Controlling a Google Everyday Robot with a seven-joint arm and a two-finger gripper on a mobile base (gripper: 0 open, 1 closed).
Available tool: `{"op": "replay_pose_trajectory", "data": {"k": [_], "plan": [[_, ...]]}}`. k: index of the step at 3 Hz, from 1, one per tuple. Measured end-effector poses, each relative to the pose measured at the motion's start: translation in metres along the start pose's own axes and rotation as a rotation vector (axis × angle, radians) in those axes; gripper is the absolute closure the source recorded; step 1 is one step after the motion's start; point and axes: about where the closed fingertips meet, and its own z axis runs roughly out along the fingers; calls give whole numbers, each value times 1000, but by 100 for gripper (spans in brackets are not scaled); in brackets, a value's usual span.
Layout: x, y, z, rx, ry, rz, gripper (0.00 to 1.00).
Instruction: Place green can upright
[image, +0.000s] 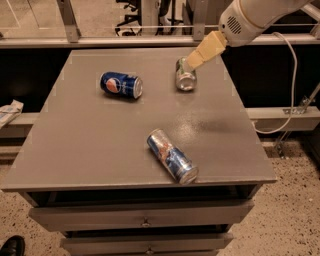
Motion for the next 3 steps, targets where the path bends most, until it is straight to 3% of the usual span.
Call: {"op": "replay_pose_trajectory", "data": {"k": [2, 3], "plan": [[-47, -27, 73, 96, -97, 244, 0], [-59, -39, 107, 137, -75, 330, 0]]}}
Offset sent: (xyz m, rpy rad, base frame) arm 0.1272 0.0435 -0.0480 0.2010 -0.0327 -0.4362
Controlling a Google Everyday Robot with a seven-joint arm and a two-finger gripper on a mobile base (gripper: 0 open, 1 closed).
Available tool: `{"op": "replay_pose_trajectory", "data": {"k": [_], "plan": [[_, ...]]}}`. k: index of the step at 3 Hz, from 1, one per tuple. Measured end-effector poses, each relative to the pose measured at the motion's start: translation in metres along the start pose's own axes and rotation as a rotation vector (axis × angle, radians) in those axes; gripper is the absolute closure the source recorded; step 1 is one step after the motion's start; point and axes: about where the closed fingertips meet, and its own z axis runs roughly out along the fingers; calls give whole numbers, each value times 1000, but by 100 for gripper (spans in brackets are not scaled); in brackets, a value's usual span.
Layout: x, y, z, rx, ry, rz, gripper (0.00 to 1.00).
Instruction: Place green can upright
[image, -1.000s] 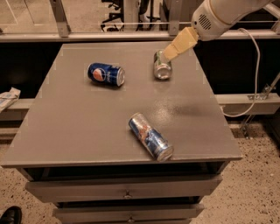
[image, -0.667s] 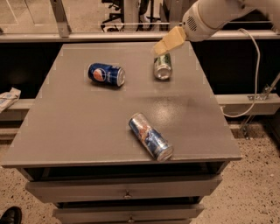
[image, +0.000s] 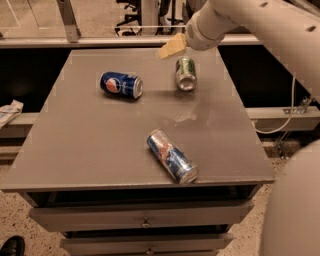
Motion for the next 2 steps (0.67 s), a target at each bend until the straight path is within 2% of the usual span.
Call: {"op": "replay_pose_trajectory", "data": {"k": [1, 2], "plan": [[3, -3, 33, 46, 85, 26, 0], [7, -12, 54, 81, 155, 27, 0]]}}
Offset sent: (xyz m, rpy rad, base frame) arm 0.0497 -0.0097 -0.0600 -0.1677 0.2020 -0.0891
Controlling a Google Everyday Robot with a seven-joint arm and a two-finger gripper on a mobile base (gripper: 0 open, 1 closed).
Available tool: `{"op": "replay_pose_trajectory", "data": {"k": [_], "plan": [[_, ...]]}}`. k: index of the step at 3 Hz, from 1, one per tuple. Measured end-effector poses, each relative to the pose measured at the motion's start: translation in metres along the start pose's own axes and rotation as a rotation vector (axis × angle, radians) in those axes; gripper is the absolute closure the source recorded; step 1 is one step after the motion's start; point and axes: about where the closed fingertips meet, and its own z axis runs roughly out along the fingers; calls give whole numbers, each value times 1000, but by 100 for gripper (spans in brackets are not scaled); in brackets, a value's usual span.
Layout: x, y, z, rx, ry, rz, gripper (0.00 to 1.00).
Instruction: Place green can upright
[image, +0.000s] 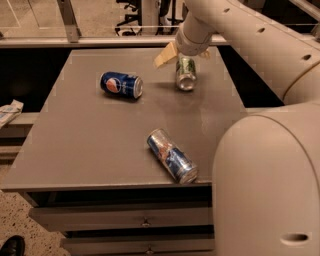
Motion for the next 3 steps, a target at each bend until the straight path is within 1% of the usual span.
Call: {"op": "replay_pose_trajectory", "data": {"k": [2, 3], "plan": [[2, -15, 16, 62, 99, -29, 0], [5, -20, 20, 86, 150, -33, 0]]}}
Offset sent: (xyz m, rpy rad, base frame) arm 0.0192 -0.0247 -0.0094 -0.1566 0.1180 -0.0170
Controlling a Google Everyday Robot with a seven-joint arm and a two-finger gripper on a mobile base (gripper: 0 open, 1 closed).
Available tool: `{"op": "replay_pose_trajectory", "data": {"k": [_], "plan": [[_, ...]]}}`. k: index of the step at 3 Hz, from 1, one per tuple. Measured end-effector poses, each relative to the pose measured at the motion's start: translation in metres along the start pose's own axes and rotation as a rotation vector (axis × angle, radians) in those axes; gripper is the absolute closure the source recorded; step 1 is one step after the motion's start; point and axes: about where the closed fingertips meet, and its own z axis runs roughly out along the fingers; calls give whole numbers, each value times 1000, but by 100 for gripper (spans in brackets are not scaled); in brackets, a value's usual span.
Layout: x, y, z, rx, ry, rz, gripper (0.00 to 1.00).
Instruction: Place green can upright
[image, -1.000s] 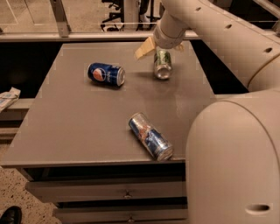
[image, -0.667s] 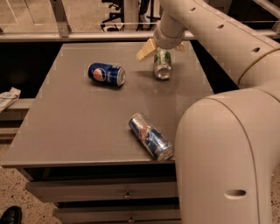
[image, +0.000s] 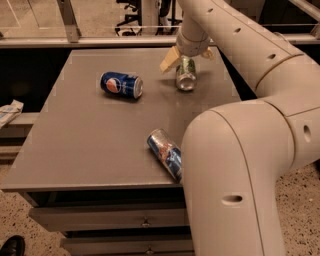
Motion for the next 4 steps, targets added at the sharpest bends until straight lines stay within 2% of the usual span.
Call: {"op": "replay_pose_trajectory", "data": {"k": [1, 2, 4], "plan": [[0, -2, 3, 14, 30, 1, 0], [-1, -4, 6, 34, 59, 2, 14], [-4, -5, 7, 63, 87, -6, 60]]}}
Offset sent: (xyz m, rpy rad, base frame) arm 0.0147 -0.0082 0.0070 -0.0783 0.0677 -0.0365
